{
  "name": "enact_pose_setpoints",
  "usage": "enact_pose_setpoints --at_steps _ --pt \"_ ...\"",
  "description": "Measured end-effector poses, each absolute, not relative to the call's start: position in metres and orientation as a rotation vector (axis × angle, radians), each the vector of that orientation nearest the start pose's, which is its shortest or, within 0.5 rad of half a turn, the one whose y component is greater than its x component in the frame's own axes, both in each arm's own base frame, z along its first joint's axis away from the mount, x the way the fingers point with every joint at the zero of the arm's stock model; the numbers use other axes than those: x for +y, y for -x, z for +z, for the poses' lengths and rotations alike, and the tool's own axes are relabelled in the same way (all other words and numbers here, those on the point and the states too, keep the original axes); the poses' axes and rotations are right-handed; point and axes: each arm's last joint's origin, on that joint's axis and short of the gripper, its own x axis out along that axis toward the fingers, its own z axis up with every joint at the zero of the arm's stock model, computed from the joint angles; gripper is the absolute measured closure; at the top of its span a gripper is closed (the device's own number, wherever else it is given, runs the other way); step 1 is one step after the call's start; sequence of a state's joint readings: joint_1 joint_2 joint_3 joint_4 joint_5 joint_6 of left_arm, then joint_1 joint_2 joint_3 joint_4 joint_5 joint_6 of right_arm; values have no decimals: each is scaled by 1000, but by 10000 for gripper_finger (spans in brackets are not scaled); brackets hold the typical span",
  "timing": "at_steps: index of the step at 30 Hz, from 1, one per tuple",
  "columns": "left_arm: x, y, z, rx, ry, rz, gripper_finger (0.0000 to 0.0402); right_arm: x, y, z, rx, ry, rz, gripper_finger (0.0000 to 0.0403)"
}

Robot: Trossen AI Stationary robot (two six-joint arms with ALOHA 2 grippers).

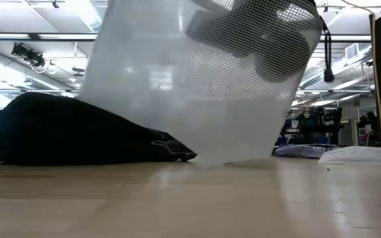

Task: Unpack backpack
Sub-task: Put the mini fan into the zip bag

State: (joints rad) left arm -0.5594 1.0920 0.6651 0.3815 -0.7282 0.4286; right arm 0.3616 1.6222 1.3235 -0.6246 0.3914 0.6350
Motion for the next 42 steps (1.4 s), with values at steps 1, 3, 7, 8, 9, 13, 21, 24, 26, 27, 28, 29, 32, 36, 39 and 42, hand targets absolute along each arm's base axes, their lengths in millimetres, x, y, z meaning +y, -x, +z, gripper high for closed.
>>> enact_pose_setpoints --at_steps 1,3,7,8,9,13,21,24,26,27,28,29,32,36,39,42 --pt "-108 -209 283 71 -435 161 402 111 -324 279 811 -254 -292 341" --pt "-107 -207 274 70 -393 166 402 111 -324 284 823 -251 -282 341" --pt "-104 -203 263 28 -327 183 402 110 -323 297 838 -236 -270 341" --pt "-103 -202 261 12 -308 186 402 109 -324 300 836 -243 -266 341" --pt "-102 -200 260 -4 -283 190 402 107 -325 302 837 -250 -262 341" --pt "-95 -196 255 -29 -212 208 402 95 -329 299 871 -257 -269 341" --pt "-76 -191 233 42 -64 271 402 62 -341 285 941 -262 -311 341" --pt "-70 -189 223 68 -39 292 402 54 -344 282 967 -266 -288 341" --pt "-64 -189 222 62 -13 297 402 48 -345 283 962 -266 -287 341" --pt "-61 -188 222 58 -3 295 402 46 -345 283 962 -260 -290 341" --pt "-58 -188 223 54 7 292 402 44 -346 283 961 -255 -289 341" --pt "-56 -188 225 41 23 286 402 43 -346 283 960 -246 -289 341" --pt "-51 -187 230 13 57 262 402 41 -347 283 954 -236 -283 341" --pt "-52 -190 243 -41 130 226 402 45 -346 283 956 -230 -270 341" --pt "-59 -197 256 -69 173 192 402 54 -345 283 955 -222 -249 341" --pt "-71 -206 265 -71 201 162 402 66 -344 284 954 -215 -209 341"
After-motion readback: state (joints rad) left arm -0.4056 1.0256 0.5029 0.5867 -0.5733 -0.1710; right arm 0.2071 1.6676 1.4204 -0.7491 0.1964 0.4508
